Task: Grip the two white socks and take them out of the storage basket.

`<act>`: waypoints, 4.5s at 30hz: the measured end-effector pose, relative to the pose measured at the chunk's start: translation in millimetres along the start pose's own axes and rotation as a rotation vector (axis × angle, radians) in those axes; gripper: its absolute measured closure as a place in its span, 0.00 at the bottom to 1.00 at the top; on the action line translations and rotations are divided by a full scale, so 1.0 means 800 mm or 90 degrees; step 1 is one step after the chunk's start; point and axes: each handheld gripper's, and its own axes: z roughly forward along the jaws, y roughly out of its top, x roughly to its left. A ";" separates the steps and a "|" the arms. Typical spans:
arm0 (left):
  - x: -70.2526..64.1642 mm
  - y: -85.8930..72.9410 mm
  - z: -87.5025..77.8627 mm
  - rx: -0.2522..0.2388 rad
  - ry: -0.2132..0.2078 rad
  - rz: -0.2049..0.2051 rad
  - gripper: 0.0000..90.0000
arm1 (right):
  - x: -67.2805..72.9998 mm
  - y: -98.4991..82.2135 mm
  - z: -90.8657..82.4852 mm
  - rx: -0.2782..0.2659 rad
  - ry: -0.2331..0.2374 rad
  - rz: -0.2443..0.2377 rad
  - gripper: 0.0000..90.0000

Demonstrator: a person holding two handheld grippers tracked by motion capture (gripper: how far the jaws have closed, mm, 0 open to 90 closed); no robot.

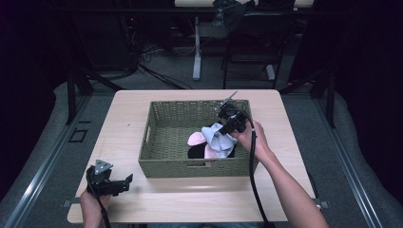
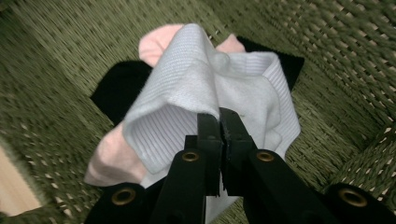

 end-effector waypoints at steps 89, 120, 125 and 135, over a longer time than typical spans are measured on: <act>-0.002 0.000 0.002 0.005 -0.003 0.005 0.00 | -0.065 0.009 -0.206 -0.100 -0.081 0.048 0.98; -0.003 0.001 0.003 0.005 -0.004 0.006 0.00 | -0.168 -0.107 -0.143 -0.001 -0.122 0.214 0.98; -0.004 0.001 0.003 0.007 -0.004 0.009 0.00 | -0.176 -0.127 -0.105 0.031 -0.119 0.242 0.98; -0.003 0.001 0.003 0.004 -0.004 0.010 0.00 | -0.179 -0.149 -0.033 0.097 -0.077 0.258 0.97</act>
